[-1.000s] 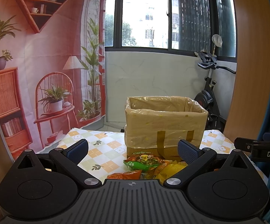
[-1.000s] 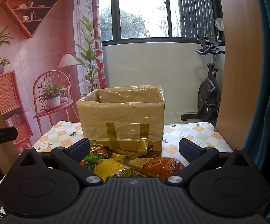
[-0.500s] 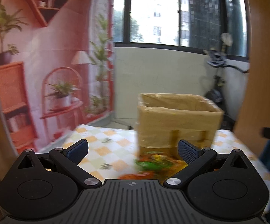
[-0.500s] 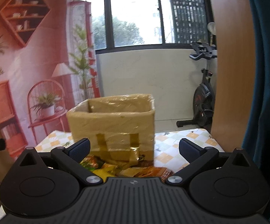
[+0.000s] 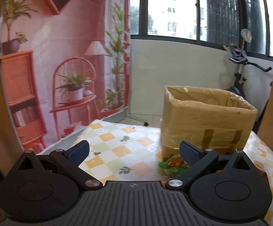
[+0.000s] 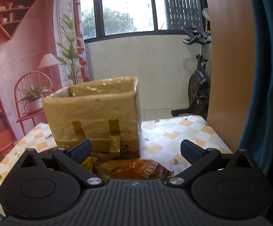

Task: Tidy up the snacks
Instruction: 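Reach the left tool to the orange corn-chip bag while the right tool approaches the pile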

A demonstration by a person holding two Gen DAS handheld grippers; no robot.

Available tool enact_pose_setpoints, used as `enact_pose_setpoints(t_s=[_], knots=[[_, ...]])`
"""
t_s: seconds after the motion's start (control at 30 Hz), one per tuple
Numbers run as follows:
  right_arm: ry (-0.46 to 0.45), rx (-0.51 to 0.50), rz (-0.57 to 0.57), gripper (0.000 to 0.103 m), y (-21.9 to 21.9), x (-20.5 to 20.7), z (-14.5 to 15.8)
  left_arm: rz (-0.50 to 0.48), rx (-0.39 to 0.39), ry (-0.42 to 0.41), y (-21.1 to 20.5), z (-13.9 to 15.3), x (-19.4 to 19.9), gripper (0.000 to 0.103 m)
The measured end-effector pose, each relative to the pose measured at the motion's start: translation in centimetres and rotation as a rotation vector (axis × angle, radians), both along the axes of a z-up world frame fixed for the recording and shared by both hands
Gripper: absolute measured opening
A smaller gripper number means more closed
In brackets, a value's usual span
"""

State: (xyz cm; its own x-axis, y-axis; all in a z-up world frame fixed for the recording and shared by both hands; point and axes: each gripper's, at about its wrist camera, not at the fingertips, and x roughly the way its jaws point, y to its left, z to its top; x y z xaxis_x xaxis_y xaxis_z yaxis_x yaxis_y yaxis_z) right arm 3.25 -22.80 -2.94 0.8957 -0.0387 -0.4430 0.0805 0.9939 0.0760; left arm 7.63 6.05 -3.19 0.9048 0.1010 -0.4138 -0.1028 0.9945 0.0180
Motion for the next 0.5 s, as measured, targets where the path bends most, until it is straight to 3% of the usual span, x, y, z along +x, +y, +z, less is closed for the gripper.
enact_pose_setpoints(t_s=[0.27,0.5], knots=[[0.031,-0.011,-0.006,0.102,-0.4,1.6,-1.9,-0.055,0.047,-0.004,-0.6,-1.9,1.6,0.102],[0.068,-0.001,-0.010,0.102,-1.1,2.9,-3.2,-0.071,-0.047,0.093,0.5,-3.8,3.5,0.099]])
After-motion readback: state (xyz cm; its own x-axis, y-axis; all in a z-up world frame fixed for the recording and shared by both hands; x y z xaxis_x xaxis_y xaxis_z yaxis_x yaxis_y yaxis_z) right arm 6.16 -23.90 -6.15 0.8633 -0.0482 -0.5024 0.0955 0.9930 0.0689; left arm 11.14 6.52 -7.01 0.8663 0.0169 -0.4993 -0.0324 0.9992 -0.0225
